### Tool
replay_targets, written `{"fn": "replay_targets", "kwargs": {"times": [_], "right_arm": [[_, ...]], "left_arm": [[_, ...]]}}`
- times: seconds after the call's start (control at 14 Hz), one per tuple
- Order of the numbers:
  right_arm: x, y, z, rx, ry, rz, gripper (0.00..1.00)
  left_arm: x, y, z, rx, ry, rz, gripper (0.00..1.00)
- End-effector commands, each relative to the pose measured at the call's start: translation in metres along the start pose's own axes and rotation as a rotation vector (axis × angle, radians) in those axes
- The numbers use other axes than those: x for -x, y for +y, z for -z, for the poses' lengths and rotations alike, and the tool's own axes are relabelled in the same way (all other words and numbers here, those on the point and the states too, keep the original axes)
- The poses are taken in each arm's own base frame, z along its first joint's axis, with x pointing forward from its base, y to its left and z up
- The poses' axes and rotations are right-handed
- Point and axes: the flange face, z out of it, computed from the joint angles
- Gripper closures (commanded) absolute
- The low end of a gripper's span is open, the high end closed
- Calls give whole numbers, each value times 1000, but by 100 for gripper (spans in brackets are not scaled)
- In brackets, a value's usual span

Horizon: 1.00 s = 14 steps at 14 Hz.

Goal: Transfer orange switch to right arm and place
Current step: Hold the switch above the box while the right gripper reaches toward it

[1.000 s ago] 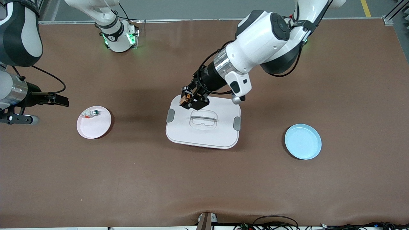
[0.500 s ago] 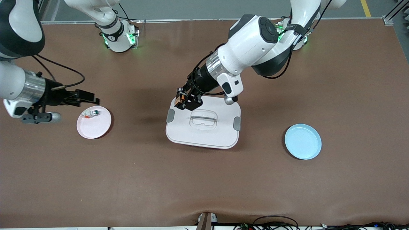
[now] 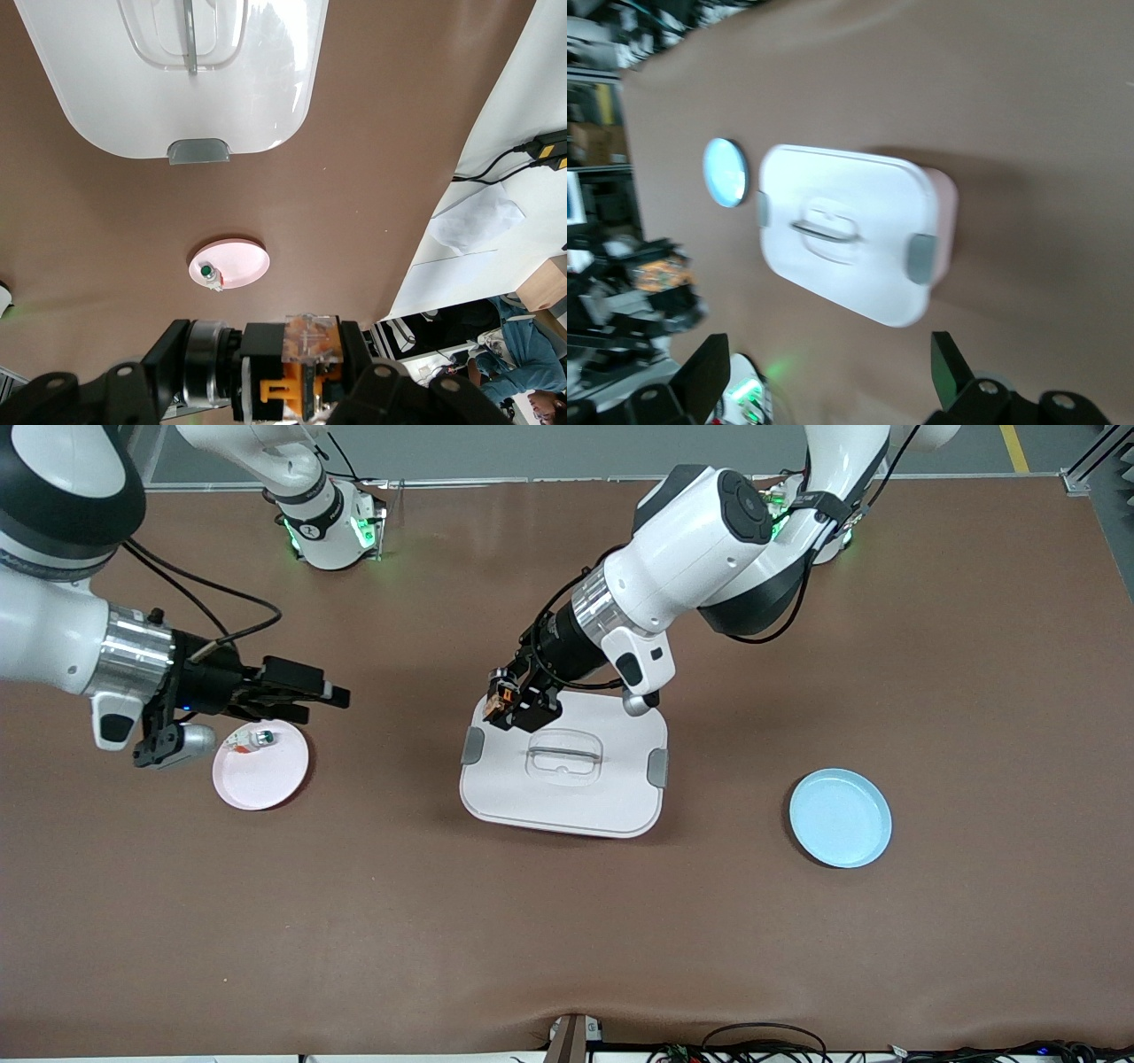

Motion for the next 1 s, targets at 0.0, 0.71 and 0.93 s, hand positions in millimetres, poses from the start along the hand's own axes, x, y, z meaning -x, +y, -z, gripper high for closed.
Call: {"fn": "replay_targets", "kwargs": {"times": [0.0,0.71,0.93], "right_arm": [[5,-30,-11,-48,44,38,0],[26,-80,-84,-151,157,-2,0],[27,-82,-86,-151,160,1,0]], "left_arm": [[7,3,3,20,2,3,75],[9,2,5,24,3,-1,75],[8,2,4,22,4,-1,75]]}}
